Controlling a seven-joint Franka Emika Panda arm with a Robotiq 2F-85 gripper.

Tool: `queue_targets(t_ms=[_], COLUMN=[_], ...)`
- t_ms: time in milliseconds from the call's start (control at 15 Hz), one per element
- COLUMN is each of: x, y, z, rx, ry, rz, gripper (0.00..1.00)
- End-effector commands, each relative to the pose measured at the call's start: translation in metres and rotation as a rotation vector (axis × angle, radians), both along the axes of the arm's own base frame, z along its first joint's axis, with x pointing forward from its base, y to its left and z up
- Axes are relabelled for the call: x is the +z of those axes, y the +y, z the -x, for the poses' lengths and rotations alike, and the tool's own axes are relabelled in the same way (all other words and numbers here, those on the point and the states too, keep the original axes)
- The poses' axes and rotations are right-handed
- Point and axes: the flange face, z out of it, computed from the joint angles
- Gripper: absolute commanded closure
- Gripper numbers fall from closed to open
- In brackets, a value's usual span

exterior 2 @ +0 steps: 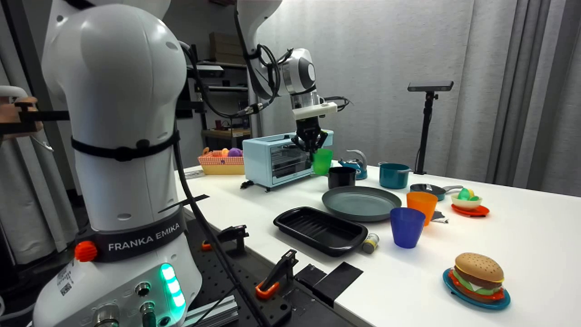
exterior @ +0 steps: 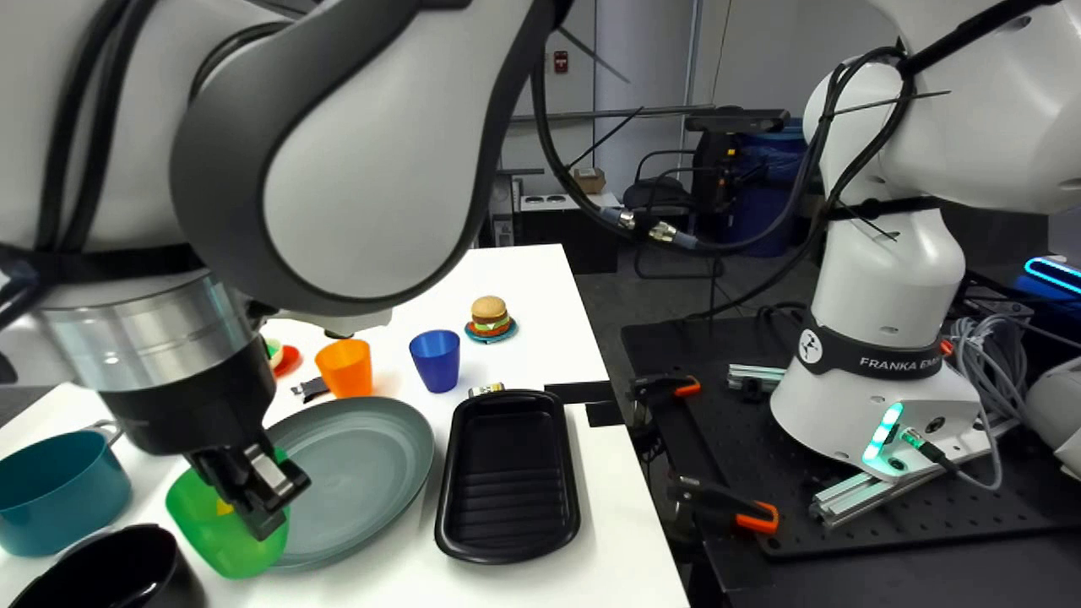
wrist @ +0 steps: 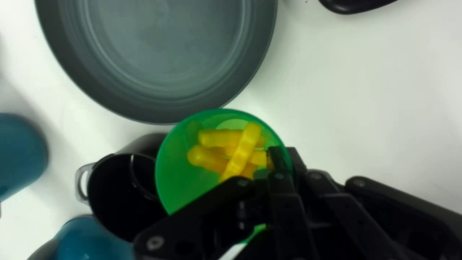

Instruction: Pour the fries out of the green cup and onto the grey plate

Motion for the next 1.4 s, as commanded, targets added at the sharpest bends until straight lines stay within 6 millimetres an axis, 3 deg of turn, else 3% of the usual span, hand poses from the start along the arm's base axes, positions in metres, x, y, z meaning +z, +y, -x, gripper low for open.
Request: queue_targets(t_ms=[0, 667, 1333], x=[0.016, 0.022, 0.009], y=[-0.015, -0.074, -0.112], z=[-0.023, -0.070, -0.072], rx=[-0.040, -0.148, -0.268], ry=[-0.082, -0.169, -0.311], rz=[-0.012, 0.012, -0.029], gripper=[0.99, 0.99, 0.99])
